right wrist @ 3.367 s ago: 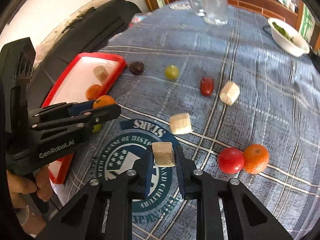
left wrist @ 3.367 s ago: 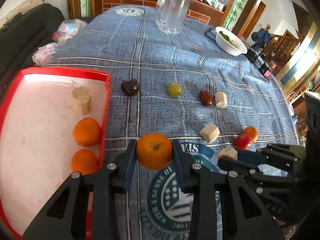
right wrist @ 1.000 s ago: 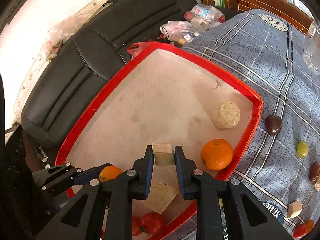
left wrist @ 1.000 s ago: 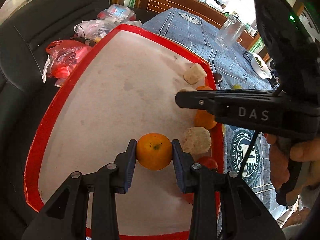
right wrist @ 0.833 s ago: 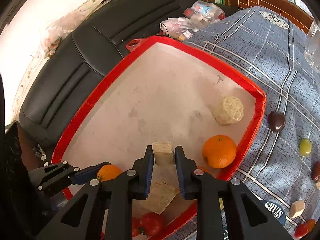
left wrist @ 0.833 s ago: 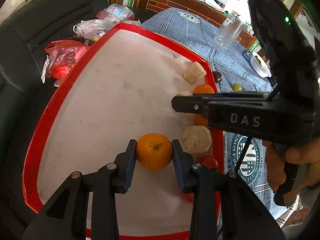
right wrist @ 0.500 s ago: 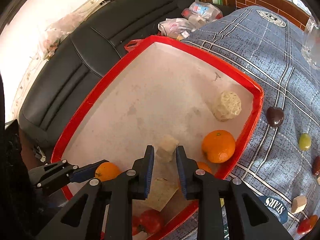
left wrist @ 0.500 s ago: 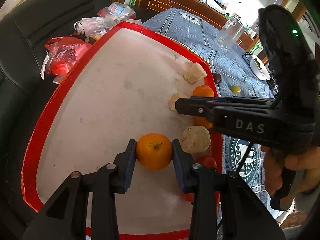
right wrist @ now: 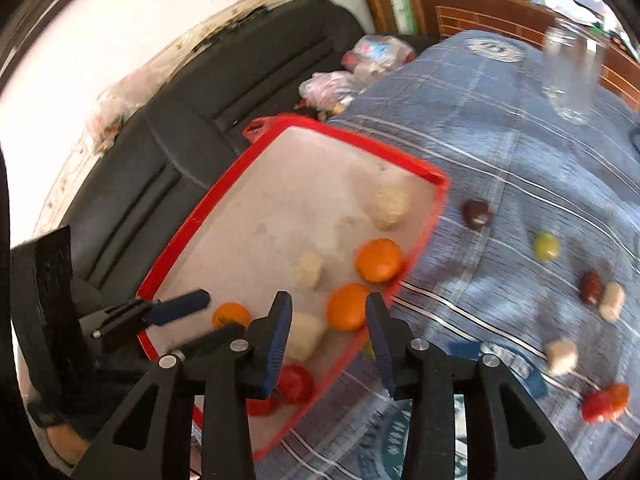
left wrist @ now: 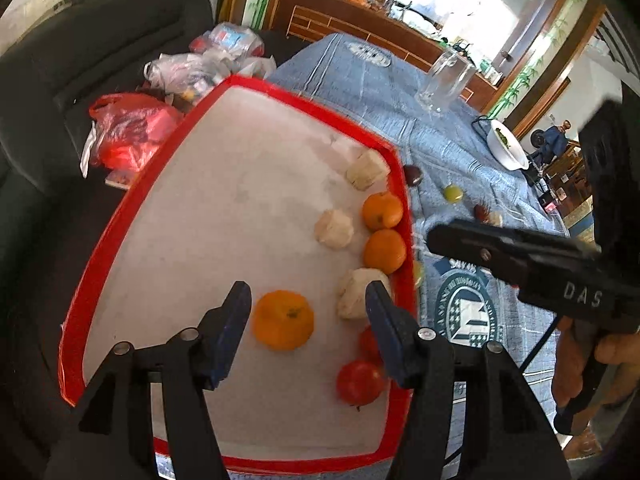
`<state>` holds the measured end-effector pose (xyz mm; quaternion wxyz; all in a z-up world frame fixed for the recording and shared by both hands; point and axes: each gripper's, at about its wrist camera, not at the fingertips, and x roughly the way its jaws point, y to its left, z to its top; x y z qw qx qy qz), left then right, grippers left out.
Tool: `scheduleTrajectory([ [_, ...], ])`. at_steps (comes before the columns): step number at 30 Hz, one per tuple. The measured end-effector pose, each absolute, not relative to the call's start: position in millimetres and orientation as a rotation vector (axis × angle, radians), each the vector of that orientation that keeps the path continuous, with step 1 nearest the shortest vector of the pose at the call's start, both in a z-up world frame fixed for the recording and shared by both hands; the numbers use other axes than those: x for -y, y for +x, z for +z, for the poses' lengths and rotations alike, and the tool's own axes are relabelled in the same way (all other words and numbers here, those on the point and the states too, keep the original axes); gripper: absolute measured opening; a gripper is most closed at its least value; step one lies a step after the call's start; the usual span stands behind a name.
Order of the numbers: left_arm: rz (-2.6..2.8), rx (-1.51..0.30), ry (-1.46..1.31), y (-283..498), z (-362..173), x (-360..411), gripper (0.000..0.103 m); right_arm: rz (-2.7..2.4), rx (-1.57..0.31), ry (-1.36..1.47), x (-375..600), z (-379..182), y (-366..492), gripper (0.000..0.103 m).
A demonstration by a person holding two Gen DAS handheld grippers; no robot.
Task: Organize fruits
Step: 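Move left gripper to another beige cube while right gripper moves to another orange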
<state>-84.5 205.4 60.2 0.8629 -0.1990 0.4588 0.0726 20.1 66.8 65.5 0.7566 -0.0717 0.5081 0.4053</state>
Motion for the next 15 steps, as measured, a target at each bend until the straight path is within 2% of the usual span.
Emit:
scheduleTrajectory([
  [15, -0.058, -0.949, -0.282, -19.6, 86.8, -127.6, 0.059, 0.545, -1.105, 0.001, 79.1, 69.8, 28.6, 0.043],
])
